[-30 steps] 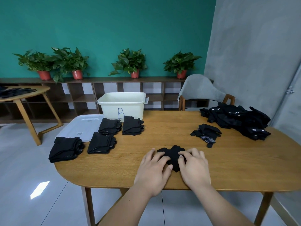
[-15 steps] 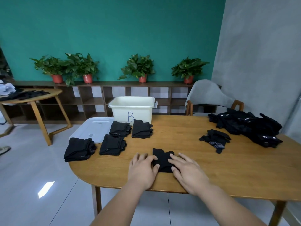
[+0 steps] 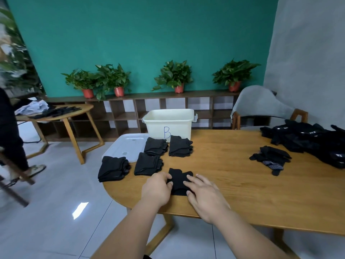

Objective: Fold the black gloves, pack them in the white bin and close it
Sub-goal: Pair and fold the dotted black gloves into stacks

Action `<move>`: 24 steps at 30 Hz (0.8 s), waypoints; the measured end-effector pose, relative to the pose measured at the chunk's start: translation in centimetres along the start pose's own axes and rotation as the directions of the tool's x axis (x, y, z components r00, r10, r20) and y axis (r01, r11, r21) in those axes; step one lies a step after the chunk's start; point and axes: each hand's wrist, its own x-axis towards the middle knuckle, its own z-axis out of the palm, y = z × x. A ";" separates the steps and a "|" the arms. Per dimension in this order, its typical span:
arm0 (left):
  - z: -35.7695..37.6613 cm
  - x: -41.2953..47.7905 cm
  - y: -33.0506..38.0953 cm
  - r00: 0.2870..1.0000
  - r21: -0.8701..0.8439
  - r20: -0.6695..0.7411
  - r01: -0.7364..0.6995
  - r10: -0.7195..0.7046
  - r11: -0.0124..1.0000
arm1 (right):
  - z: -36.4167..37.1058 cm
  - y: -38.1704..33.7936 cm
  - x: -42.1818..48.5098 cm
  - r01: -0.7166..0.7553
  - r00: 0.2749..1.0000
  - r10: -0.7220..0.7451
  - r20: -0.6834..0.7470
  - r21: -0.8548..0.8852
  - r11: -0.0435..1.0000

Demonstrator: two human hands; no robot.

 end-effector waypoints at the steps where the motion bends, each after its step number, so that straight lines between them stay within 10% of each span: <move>1: 0.0 0.1 -0.2 1.000 -0.029 0.000 0.025 -0.025 0.999 | 0.0 -0.1 -0.1 0.000 1.000 0.000 -0.008 0.006 1.000; 17: -2.0 1.1 -1.4 0.986 -0.361 0.128 0.147 -0.108 0.921 | 0.1 0.1 -0.8 -0.047 0.992 0.055 -0.117 0.072 0.996; 24: -3.4 1.9 -1.4 0.997 -0.319 -0.018 -0.076 0.074 0.945 | -0.3 -0.2 -1.1 -0.069 0.990 0.077 -0.114 0.069 0.995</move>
